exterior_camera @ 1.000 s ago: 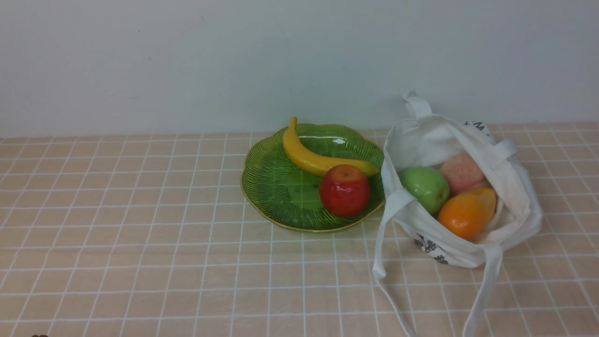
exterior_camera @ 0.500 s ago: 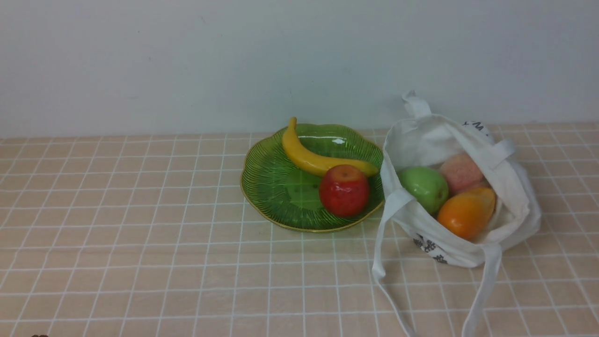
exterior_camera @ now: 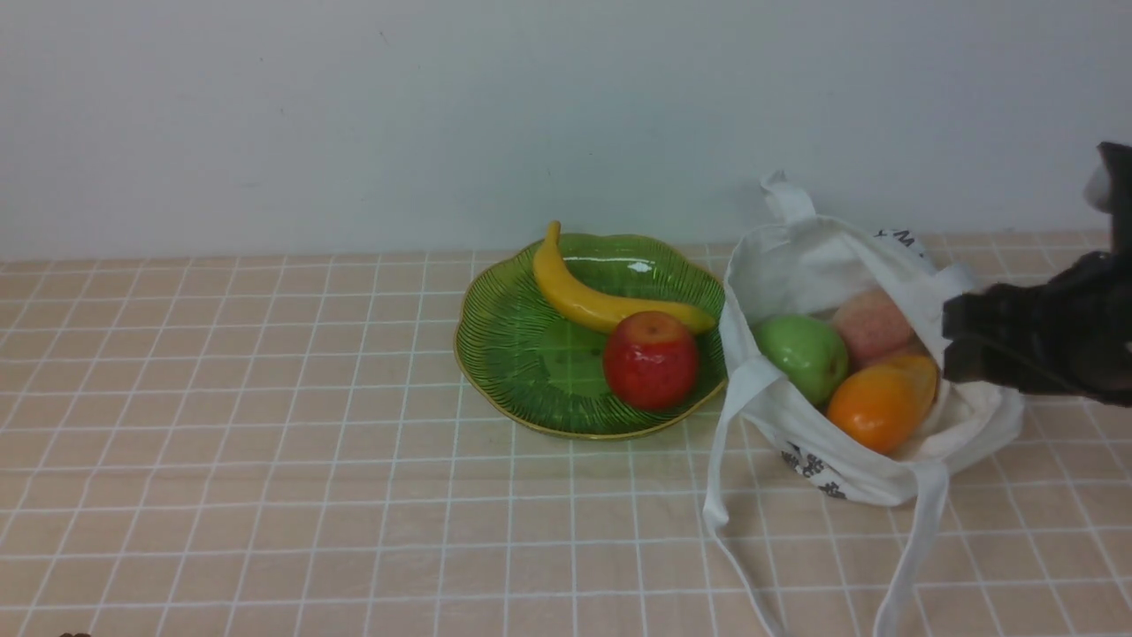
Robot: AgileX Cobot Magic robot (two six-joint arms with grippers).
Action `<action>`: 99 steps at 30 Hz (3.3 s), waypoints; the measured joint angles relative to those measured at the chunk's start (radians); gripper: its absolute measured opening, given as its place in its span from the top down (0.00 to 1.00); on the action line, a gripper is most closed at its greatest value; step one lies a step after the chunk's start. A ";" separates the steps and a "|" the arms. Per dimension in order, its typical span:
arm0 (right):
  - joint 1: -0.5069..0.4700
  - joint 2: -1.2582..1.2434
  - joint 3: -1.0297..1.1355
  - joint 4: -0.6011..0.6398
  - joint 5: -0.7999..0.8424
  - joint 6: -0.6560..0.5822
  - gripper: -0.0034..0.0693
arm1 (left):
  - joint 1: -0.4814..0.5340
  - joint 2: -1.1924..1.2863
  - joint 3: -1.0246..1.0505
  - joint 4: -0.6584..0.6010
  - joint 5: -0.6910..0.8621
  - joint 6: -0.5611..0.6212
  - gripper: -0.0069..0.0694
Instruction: Take the fruit out of the bag on the brown coffee tablecloth and place them on the plate.
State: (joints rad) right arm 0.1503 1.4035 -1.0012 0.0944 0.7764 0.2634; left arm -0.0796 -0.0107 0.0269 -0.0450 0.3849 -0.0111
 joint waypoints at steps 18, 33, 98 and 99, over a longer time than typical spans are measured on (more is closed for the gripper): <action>0.000 0.495 -0.293 -0.066 0.048 0.399 0.15 | 0.000 0.000 0.000 0.000 0.000 0.000 0.92; 0.004 0.528 -0.297 -0.068 0.047 0.412 0.20 | 0.000 0.000 0.000 0.000 0.000 0.000 0.92; 0.222 0.643 -0.814 0.465 0.075 -0.768 0.16 | 0.000 0.000 0.000 0.000 0.000 0.000 0.92; 0.206 0.625 -0.850 0.450 0.144 -0.746 0.21 | 0.000 0.000 0.000 0.000 0.000 0.000 0.92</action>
State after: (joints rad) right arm 0.3564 2.0285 -1.8510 0.5448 0.9206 -0.4828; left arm -0.0796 -0.0107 0.0269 -0.0450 0.3849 -0.0111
